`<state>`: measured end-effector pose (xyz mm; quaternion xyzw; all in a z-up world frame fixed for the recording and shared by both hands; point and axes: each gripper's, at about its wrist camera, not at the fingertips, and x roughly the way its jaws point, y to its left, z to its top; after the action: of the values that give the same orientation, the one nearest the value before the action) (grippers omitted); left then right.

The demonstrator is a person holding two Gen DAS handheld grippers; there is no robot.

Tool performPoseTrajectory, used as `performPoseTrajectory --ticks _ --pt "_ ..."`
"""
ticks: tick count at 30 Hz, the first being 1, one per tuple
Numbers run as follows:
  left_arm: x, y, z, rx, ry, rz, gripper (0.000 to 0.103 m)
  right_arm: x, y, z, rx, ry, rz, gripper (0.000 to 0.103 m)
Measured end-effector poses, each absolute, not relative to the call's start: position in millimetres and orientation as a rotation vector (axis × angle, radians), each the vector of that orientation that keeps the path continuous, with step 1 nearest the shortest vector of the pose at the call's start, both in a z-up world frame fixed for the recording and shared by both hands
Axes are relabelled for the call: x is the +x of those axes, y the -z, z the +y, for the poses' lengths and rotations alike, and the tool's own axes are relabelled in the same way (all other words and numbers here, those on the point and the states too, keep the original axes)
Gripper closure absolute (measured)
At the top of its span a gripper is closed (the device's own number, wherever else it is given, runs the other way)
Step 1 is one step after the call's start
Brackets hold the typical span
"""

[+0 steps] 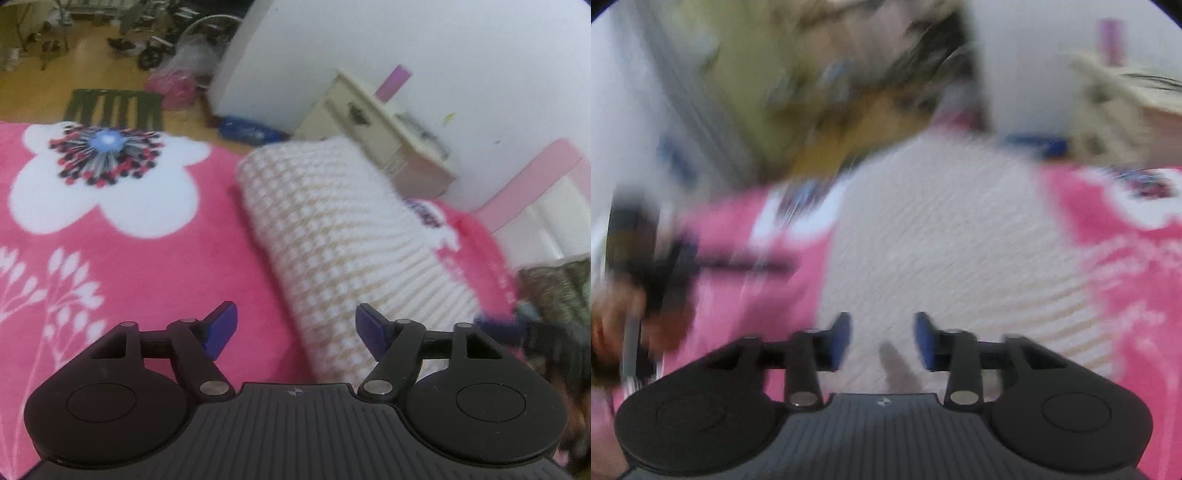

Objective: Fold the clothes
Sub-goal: 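Push the coat bundle side with the left gripper while the right gripper presses it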

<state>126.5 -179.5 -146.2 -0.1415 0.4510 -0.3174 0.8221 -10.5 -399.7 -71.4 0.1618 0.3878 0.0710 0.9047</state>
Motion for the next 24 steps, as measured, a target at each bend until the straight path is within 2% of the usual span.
performPoseTrajectory --ticks 3,4,6,8,10,11,12,24 --pt "141.1 155.5 -187.9 -0.365 0.755 1.021 0.018 1.1 88.6 -487.1 0.552 -0.026 0.730 0.025" --pt "146.8 161.3 -191.9 -0.389 0.771 1.054 0.018 10.5 104.8 -512.2 0.643 -0.028 0.753 0.023" --pt "157.4 175.0 -199.3 -0.445 0.782 1.124 0.018 27.8 149.7 -556.5 0.875 -0.100 0.827 0.010" --pt "163.1 184.4 -204.7 -0.482 0.789 1.154 0.018 40.7 187.1 -580.6 1.044 -0.149 0.866 0.009" --pt "167.4 192.3 -211.8 -0.489 0.803 1.171 0.018 46.9 211.5 -590.5 1.083 -0.115 0.903 0.009" --pt "168.7 195.5 -216.2 -0.490 0.819 1.180 0.018 41.3 217.4 -591.1 1.105 -0.138 0.901 0.007" --pt "170.0 199.1 -220.7 -0.490 0.836 1.189 0.018 43.7 221.2 -591.9 1.122 -0.175 0.888 0.001" --pt "184.8 221.9 -262.5 -0.520 0.910 1.232 0.008 117.5 212.3 -546.5 0.965 -0.576 1.049 0.000"
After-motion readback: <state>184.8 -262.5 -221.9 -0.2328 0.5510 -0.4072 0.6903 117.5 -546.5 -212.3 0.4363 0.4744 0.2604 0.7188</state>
